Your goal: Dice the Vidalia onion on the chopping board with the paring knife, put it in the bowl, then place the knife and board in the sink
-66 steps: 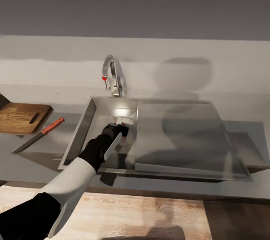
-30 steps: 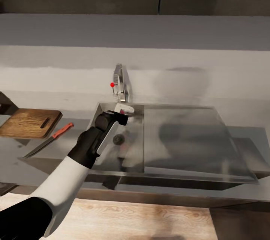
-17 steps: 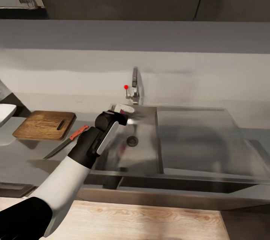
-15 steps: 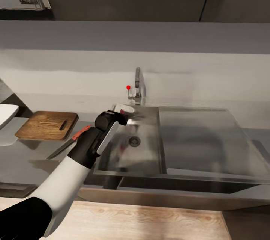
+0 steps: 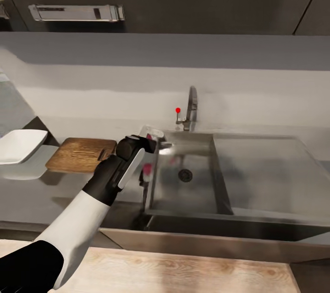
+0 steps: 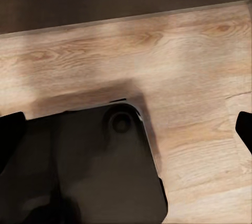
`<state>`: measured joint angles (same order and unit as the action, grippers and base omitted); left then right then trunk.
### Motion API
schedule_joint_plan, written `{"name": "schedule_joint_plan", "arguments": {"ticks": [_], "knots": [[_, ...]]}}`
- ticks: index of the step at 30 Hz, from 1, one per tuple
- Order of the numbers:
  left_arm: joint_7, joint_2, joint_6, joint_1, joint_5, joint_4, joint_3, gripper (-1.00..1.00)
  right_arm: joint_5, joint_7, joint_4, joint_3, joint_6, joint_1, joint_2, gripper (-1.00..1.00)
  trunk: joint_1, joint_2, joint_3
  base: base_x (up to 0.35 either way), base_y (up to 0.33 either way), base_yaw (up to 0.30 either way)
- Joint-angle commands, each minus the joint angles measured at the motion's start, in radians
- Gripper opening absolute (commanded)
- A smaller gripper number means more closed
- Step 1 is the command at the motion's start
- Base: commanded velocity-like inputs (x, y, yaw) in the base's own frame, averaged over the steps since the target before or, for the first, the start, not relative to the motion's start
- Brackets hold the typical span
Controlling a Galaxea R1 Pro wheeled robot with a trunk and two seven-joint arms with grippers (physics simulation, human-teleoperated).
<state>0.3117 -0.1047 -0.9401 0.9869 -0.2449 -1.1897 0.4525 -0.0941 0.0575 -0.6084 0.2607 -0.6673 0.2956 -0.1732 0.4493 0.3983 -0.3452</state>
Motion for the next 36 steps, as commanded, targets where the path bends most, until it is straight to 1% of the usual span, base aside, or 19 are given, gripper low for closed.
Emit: {"name": "schedule_joint_plan", "arguments": {"ticks": [1,19,36], "knots": [[0.009,0.000,-0.003,0.001,-0.008,-0.001,0.002,-1.00,-0.010,0.005,-0.002,0.003,0.000,0.000,-0.001,1.00,0.001,0.002,0.000,0.000,0.303,0.109],[0.007,0.000,-0.003,0.001,-0.008,0.007,0.002,-1.00,-0.010,0.005,-0.002,0.004,0.000,0.000,-0.001,1.00,0.001,0.002,0.027,0.000,0.303,0.120],[0.006,0.000,-0.006,0.001,-0.010,0.012,0.002,-1.00,-0.010,0.005,-0.001,0.005,0.000,0.000,-0.001,1.00,0.001,0.002,0.029,0.084,0.309,0.004]]}}
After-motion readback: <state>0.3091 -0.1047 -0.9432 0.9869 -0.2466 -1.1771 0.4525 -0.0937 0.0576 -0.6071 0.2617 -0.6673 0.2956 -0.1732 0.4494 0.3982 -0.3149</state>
